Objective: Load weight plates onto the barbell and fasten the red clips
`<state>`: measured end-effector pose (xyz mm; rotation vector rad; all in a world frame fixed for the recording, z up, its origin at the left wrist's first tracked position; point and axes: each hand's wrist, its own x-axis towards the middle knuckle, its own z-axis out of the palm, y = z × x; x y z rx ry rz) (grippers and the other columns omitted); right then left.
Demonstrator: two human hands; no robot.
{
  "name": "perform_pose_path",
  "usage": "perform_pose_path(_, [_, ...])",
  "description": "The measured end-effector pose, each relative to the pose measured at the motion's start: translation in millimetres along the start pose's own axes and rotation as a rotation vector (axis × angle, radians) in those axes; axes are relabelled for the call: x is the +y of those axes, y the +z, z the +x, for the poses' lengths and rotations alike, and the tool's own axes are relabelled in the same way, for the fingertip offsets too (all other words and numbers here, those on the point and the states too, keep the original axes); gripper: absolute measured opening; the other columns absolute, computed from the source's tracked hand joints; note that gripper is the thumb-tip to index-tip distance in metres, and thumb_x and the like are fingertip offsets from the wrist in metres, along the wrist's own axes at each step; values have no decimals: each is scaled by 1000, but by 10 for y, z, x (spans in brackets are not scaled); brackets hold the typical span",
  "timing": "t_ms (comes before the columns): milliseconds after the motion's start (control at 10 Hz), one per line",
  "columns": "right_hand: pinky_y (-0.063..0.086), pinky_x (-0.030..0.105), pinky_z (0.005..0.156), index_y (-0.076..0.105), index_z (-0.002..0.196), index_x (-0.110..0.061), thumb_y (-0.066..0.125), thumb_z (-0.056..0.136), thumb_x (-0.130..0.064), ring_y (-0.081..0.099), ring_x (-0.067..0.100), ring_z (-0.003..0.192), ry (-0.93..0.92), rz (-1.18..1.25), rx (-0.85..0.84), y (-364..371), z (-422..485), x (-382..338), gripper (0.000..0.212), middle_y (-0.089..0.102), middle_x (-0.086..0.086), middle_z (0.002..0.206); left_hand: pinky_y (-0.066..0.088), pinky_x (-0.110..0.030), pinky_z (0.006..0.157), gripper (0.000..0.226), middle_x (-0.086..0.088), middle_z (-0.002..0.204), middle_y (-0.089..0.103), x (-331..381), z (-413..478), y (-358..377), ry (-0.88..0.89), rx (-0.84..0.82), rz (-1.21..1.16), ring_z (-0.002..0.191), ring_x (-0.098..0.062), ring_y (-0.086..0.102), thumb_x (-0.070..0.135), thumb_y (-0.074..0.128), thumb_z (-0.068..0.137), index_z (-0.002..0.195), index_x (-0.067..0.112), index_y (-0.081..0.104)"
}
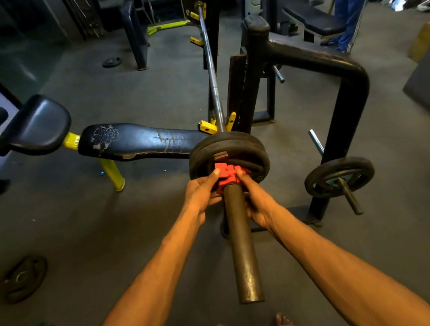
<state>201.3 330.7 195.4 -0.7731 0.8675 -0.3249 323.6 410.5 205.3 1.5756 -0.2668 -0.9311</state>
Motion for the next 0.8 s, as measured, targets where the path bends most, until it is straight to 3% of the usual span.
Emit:
perform_pose_path(200, [61,36,72,65,127,-16,61,94,-55,73,24,83,-26,-37,15,4,20,16,51,76,15,96,61,-30,68,11,-10,87,72,-99,66,-20,-47,66,-69,78,-20,69,21,67,95,89,11,69])
perform_pose_path(300, [61,37,72,63,131,-16,64,92,-56,75,26,91,-47,-59,18,-18,46,30,56,75,18,108,60,-30,71,8,-7,83,70,-126,56,-21,-74,68,-137,75,-16,68,18,69,93,89,11,68])
perform_pose_path(400, [62,42,82,63,128,-18,65,90,-58,73,30,98,-52,-94,29,-12,35,20,55,74,21,113,59,-35,78,8,-9,86,70,-120,63,-20,-86,63,-151,77,-18,68,17,70,93,91,11,67])
perform_pose_path(500, [61,48,90,64,125,-20,67,87,-62,73,32,101,-68,-140,48,-18,40,26,57,76,19,111,59,-36,80,7,-11,92,71,-111,50,-14,-81,60,-166,82,-19,68,18,70,93,91,11,68])
perform_pose_path(600, [60,40,76,68,105,-14,66,91,-54,71,26,78,-90,-226,110,-61,46,53,42,75,7,77,59,-28,74,17,-10,93,72,-182,-16,-2,-46,66,-158,86,-19,68,27,67,96,98,11,71])
perform_pose_path(700, [45,30,62,65,88,-12,62,98,-35,55,23,73,-192,-327,101,-193,10,111,25,59,3,70,54,-28,78,36,-8,96,73,-351,-88,-40,49,93,-35,88,-17,68,37,63,96,109,5,72])
perform_pose_path(800, [52,34,71,66,107,2,63,98,-26,62,26,86,-231,-539,130,-363,-197,148,30,64,12,91,52,-34,90,26,-9,106,75,-486,-295,-136,116,118,234,102,-23,70,33,69,93,106,11,73])
